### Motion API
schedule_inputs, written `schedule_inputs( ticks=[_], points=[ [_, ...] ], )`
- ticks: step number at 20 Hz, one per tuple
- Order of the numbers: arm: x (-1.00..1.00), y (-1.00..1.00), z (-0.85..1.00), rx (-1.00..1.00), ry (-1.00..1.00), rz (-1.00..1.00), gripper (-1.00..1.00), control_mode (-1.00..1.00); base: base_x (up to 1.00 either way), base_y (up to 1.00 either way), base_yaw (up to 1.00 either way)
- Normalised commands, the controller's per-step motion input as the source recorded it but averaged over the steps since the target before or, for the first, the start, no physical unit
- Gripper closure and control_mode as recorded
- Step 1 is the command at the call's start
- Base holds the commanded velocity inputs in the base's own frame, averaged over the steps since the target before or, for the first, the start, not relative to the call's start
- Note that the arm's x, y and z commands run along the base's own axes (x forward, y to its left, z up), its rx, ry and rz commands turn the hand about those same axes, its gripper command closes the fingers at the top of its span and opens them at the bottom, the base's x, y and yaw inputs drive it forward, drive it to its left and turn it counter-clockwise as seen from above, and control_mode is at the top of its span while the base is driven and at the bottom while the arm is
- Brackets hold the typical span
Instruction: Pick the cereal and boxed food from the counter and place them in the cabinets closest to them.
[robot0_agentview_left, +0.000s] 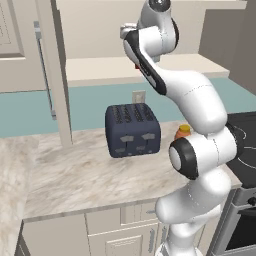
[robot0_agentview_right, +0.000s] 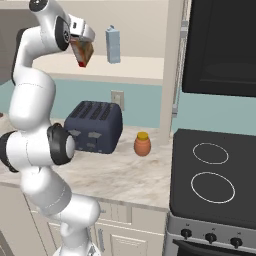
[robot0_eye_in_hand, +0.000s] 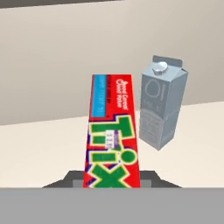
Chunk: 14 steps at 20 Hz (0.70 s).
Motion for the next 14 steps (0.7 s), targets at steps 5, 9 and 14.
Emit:
schedule_inputs(
  ticks=[5, 9, 14],
  points=[
    [0.28, 0.00, 0.00, 0.04, 0.00, -0.02, -1.00, -1.00, 0.00, 0.00, 0.00],
    [0.09, 0.00, 0.00, 0.01, 0.00, 0.00, -1.00, -1.00, 0.00, 0.00, 0.00],
    [-0.02, 0.00, 0.09, 0.00, 0.00, 0.00, -1.00, -1.00, 0.00, 0.00, 0.00]
  ],
)
